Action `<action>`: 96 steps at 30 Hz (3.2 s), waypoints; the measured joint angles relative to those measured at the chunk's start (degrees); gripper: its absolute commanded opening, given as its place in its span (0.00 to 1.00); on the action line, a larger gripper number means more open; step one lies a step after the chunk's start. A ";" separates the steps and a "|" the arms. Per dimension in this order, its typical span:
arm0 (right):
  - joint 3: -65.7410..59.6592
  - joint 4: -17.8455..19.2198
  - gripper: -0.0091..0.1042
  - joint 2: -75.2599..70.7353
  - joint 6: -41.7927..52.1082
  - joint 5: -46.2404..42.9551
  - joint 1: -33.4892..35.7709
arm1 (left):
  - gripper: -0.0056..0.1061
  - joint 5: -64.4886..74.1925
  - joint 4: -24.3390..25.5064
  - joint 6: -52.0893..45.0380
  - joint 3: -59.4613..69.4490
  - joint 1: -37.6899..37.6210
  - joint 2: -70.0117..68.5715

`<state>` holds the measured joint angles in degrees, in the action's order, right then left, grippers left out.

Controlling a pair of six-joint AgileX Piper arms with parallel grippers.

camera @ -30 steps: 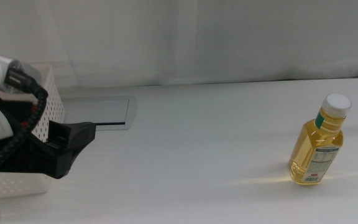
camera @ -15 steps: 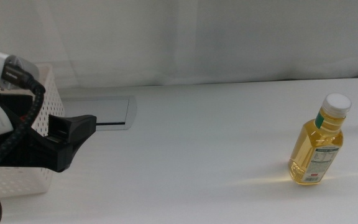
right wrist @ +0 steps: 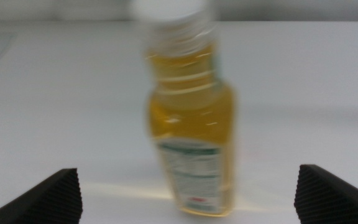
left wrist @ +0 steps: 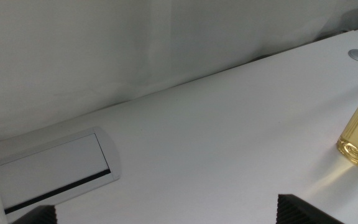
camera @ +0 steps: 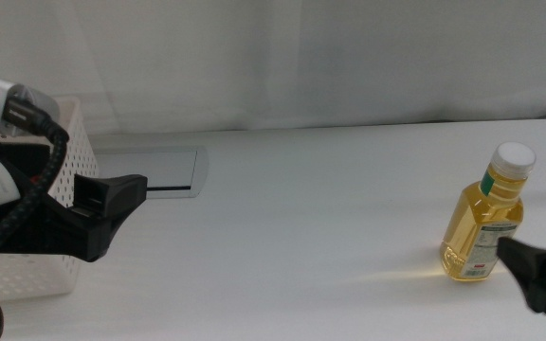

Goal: Use arms to grab the bottles and put them into the dustbin to the left of the table.

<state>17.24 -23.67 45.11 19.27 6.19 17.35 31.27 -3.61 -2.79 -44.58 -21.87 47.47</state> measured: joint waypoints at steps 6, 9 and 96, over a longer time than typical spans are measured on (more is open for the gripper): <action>-5.48 -1.68 0.89 5.43 -1.18 -11.01 7.58 | 0.88 -0.29 0.00 0.00 0.05 0.00 -0.04; -5.75 -1.93 0.89 9.72 -0.18 -15.27 7.81 | 0.88 -0.37 0.00 0.00 0.05 0.00 -0.14; 25.19 23.67 0.99 54.65 -20.86 -30.81 27.72 | 0.86 -0.41 0.00 0.00 0.05 0.00 -0.16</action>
<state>42.43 0.00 99.76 -1.60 -24.62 45.07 30.86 -3.61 -2.79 -44.53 -21.87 47.30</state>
